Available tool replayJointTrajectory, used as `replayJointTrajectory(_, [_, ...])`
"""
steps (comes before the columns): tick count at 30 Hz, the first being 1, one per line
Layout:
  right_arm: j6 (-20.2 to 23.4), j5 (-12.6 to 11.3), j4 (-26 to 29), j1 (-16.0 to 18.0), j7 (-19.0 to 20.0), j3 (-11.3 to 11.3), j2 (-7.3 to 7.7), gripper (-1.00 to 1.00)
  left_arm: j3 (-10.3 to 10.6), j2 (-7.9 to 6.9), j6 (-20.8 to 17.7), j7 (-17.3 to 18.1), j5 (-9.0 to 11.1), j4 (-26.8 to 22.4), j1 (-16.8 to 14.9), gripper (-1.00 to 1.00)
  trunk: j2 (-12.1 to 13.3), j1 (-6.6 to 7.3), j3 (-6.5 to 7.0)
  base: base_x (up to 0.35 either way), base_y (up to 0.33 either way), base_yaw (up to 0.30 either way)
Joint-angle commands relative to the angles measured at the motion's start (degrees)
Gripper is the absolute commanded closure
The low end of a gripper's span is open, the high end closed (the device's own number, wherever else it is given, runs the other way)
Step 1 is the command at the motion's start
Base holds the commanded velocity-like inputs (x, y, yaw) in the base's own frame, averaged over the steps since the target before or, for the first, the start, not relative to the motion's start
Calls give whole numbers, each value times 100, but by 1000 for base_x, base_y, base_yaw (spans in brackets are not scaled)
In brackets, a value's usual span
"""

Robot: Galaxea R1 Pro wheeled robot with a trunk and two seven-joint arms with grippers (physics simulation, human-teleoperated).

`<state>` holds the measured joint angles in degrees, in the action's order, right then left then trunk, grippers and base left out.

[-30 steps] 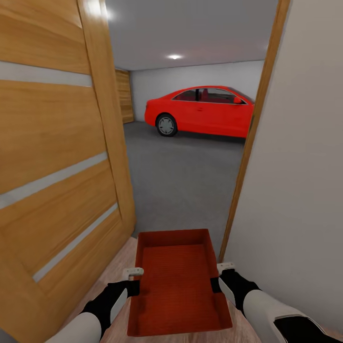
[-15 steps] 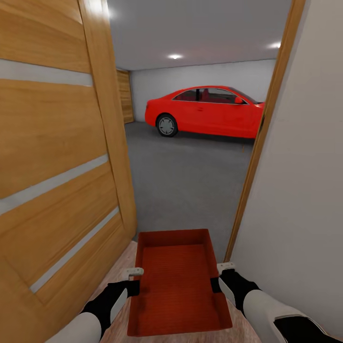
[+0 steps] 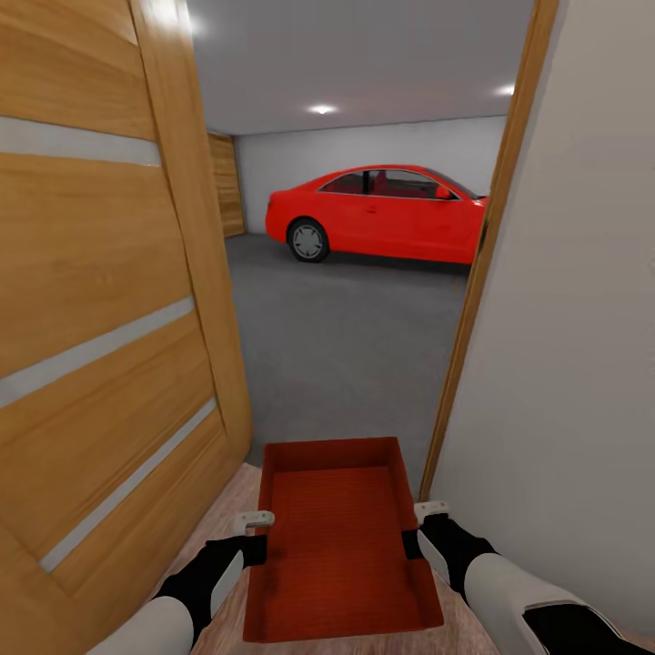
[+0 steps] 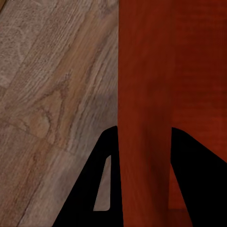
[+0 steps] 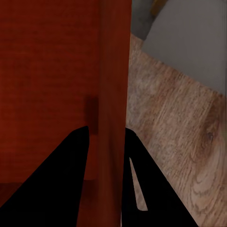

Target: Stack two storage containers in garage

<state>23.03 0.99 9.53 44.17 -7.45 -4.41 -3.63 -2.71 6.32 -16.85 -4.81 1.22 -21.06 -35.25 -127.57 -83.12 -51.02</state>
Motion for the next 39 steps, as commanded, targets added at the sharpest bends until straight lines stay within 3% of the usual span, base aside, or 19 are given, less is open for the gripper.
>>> replayJointTrajectory(1, [44, 24, 14, 4, -11, -7, 2, 100, -37, 1, -38, -28, -60, -12, 1, 100, -2, 1, -5, 17, 35, -39])
replayJointTrajectory(21, [44, 24, 14, 4, -11, -7, 2, 100, -37, 1, -38, -28, -60, -12, 2, 100, -2, 1, -4, 76, 131, -11])
replayJointTrajectory(39, [44, 24, 14, 4, -10, -7, 2, 100, -38, 1, -38, -28, -60, -12, 2, 100, -2, 1, 23, 2, 12, -170])
